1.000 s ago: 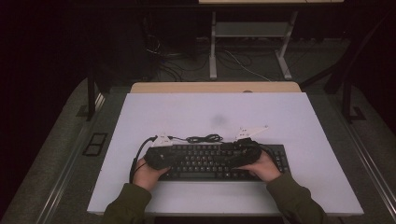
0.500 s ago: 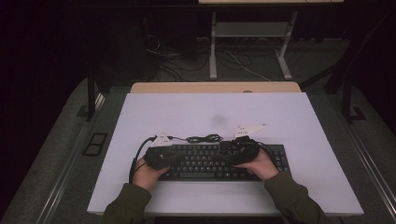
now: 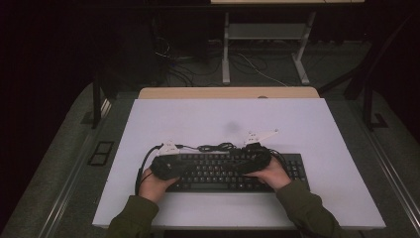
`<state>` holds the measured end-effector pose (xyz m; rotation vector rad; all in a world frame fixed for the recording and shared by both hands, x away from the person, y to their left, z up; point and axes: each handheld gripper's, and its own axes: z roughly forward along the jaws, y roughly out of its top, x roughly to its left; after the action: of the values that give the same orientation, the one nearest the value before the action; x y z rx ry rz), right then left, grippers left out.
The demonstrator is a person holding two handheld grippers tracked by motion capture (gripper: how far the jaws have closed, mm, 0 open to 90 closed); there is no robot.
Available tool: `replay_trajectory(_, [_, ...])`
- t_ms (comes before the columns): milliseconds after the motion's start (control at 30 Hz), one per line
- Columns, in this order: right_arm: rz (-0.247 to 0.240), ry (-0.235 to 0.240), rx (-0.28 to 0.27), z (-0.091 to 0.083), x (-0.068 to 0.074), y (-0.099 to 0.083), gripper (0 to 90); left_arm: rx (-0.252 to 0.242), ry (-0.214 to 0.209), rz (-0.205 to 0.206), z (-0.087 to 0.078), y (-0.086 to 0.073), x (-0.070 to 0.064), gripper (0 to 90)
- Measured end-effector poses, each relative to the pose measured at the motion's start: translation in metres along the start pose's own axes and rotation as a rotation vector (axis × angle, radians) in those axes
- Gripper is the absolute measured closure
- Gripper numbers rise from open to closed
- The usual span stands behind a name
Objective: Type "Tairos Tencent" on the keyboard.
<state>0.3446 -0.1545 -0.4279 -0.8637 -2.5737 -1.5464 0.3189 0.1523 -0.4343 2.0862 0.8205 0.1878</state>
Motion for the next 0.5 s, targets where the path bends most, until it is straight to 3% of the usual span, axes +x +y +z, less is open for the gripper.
replay_trajectory(233, [-0.002, 0.012, 0.015, 0.0045, -0.0007, 0.0025, 30.2, -0.006, -0.001, 0.0, -0.003, -0.0001, -0.0016, 77.2])
replay_trajectory(500, [-0.004, 0.016, 0.018, 0.0078, 0.0027, 0.0026, 33.6, -0.01, 0.005, 0.006, -0.0065, -0.0008, -0.0041, 62.2])
